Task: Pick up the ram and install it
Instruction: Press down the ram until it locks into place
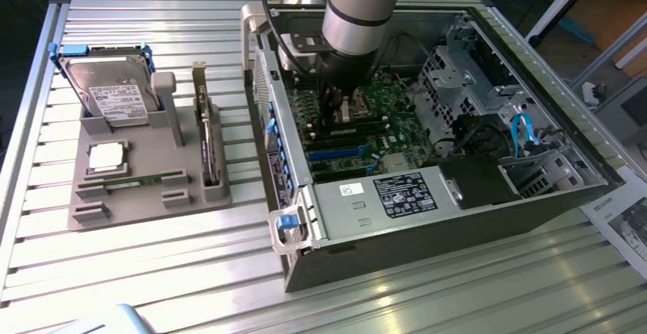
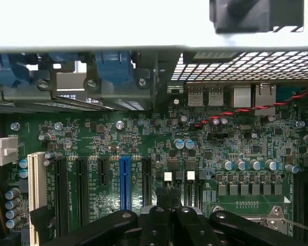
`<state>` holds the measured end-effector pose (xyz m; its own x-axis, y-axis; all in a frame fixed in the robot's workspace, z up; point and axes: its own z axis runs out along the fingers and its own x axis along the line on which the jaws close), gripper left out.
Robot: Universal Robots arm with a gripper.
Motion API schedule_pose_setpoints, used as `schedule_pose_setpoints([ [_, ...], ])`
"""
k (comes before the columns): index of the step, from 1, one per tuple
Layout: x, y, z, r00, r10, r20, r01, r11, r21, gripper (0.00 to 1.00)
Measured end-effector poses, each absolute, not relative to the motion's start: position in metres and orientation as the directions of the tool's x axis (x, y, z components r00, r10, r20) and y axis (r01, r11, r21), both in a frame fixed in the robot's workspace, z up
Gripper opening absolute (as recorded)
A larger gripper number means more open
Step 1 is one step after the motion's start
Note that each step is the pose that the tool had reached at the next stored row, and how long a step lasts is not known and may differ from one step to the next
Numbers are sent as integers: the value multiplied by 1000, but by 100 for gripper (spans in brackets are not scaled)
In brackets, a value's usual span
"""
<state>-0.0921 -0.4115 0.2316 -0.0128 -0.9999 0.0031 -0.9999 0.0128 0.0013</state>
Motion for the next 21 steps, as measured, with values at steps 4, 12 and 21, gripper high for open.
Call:
schedule_pose_setpoints([
  [4, -92, -411, 231, -13, -1000, 3, -1000, 13, 1, 10],
  [12, -92, -411, 230, -13, -1000, 3, -1000, 13, 1, 10],
  [21, -92, -411, 237, -13, -1000, 3, -1000, 13, 2, 10],
])
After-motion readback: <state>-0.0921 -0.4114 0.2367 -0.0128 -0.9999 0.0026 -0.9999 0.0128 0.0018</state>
